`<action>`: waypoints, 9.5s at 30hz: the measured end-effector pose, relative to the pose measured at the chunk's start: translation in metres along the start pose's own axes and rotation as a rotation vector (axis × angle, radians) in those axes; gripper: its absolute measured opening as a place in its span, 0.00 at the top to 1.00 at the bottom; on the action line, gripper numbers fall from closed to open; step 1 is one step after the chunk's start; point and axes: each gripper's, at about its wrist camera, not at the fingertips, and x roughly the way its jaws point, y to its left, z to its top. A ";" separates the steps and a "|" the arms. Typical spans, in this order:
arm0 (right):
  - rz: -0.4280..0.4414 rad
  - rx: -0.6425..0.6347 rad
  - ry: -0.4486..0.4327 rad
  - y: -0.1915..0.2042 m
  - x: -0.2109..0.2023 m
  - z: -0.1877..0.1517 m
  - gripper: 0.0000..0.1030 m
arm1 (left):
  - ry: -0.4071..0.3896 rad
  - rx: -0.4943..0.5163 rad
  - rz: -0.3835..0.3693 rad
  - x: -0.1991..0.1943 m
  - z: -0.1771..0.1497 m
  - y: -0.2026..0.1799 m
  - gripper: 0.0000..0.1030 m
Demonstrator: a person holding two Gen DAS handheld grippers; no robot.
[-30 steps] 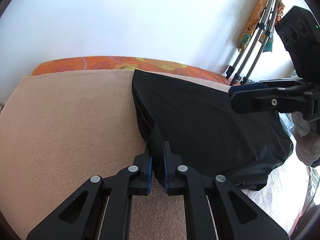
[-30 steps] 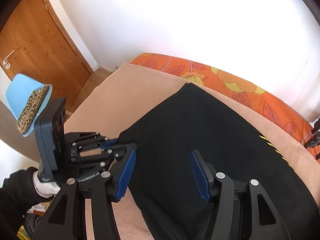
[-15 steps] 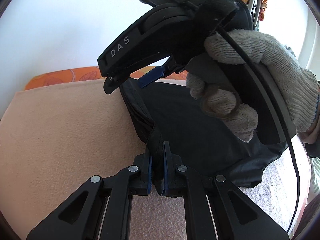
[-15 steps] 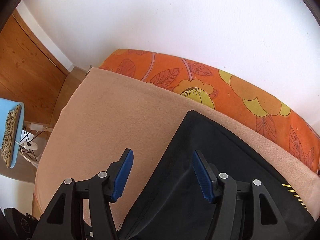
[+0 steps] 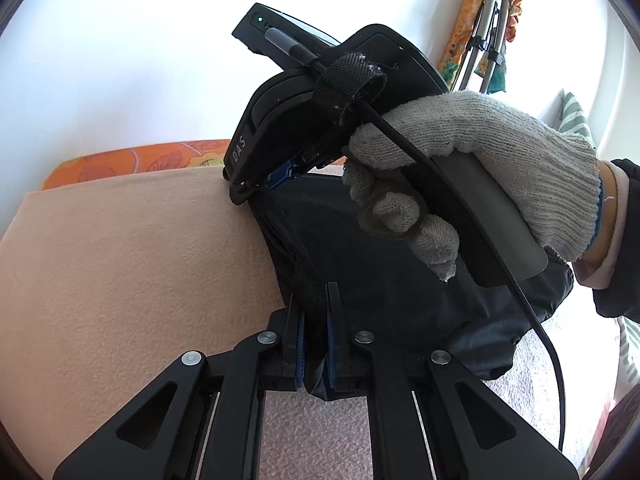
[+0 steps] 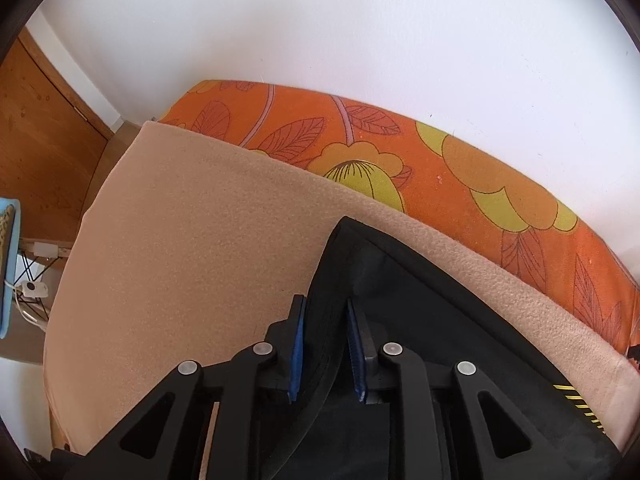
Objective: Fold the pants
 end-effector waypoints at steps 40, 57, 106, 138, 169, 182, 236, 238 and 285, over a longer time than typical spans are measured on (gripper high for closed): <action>0.101 0.411 -0.278 -0.278 -0.175 -0.218 0.97 | 0.118 0.320 -0.311 0.049 0.003 -0.274 0.94; 0.100 0.418 -0.257 -0.327 -0.170 -0.241 0.96 | 0.178 0.254 -0.333 0.078 0.007 -0.328 0.92; 0.115 0.489 -0.250 -0.307 -0.199 -0.314 0.38 | 0.257 -0.032 -0.042 0.106 0.066 -0.131 0.52; 0.096 0.553 -0.219 -0.340 -0.170 -0.292 0.45 | 0.223 0.012 -0.098 0.142 0.074 -0.145 0.51; 0.120 0.408 -0.547 -0.301 -0.252 -0.321 0.86 | -0.062 0.097 -0.161 0.046 0.103 -0.193 0.94; 0.001 0.415 -0.677 -0.319 -0.348 -0.369 0.87 | -0.147 0.180 -0.296 0.015 0.126 -0.282 0.94; -0.353 0.542 -0.466 -0.539 -0.287 -0.324 0.64 | -0.002 0.156 -0.125 0.238 0.175 -0.378 0.87; -0.360 0.550 -0.473 -0.536 -0.292 -0.328 0.63 | -0.006 0.168 -0.129 0.231 0.175 -0.379 0.87; -0.613 0.507 -0.779 -0.188 -0.448 -0.521 0.00 | -0.139 0.304 -0.176 -0.104 0.047 -0.356 0.20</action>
